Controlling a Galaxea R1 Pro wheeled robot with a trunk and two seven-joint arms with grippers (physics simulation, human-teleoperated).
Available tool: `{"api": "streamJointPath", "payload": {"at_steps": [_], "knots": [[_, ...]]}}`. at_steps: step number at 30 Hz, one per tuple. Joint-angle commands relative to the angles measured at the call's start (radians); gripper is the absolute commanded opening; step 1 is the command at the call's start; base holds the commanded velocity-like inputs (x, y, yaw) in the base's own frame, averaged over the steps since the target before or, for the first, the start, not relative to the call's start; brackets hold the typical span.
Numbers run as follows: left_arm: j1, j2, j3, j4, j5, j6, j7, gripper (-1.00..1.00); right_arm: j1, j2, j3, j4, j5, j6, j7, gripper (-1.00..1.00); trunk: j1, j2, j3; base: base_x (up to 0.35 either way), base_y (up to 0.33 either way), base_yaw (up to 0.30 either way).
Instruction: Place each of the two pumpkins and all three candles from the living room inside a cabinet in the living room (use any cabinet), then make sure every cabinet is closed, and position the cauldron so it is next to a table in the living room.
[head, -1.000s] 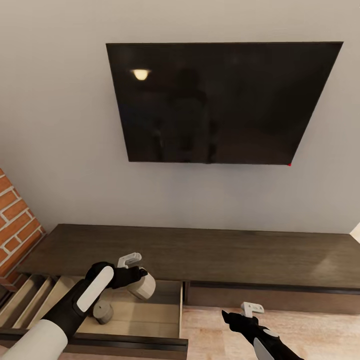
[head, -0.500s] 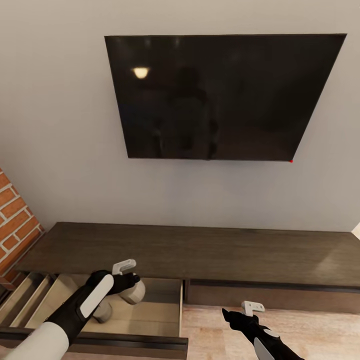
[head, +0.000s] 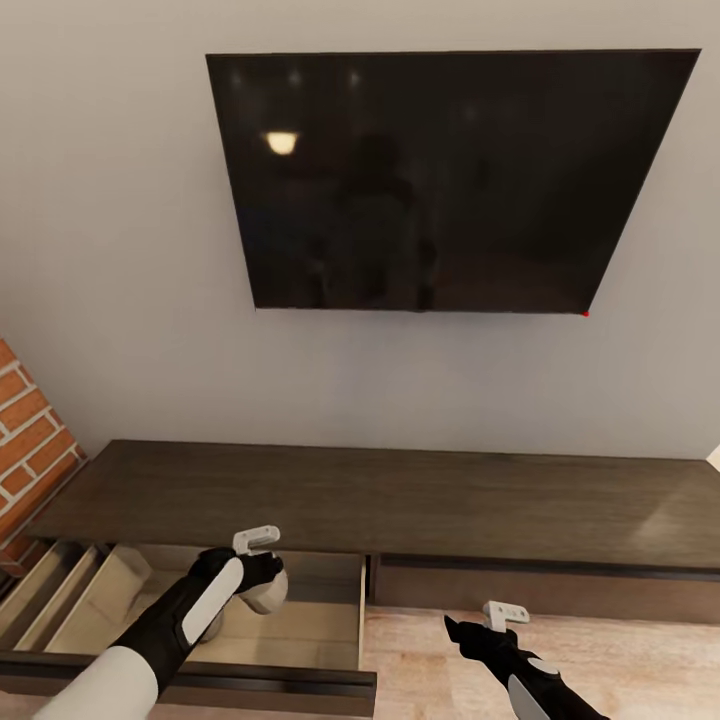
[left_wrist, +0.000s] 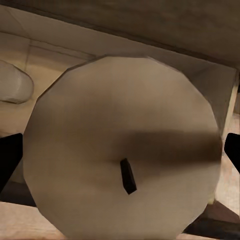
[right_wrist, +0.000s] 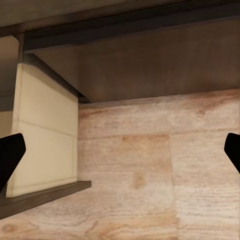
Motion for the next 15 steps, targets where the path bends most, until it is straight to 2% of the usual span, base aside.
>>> {"api": "streamJointPath", "payload": {"at_steps": [1,5,8,15], "knots": [[-0.001,-0.004,-0.005,-0.002,0.003,-0.001,0.022,-1.0,-0.001,-0.001,0.006,-0.001,-0.009,0.0,0.0,1.0,0.004,-0.008,-0.004,0.0,0.0,0.0],[-0.001,-0.039,-0.002,-0.001,-0.028,-0.002,0.133,-1.0,-0.001,-0.001,0.006,0.0,-0.009,0.0,0.0,1.0,0.019,-0.036,-0.017,0.0,0.0,0.0],[-0.001,-0.049,-0.003,-0.001,-0.032,-0.002,0.156,-1.0,0.0,-0.001,0.006,0.0,-0.009,0.0,0.0,1.0,0.031,-0.057,-0.026,0.0,0.0,0.0],[-0.001,-0.053,-0.008,-0.001,-0.033,-0.002,0.163,-1.0,0.0,-0.001,0.006,-0.001,-0.009,0.001,0.0,1.0,0.058,-0.106,-0.048,0.0,0.0,0.0]]}}
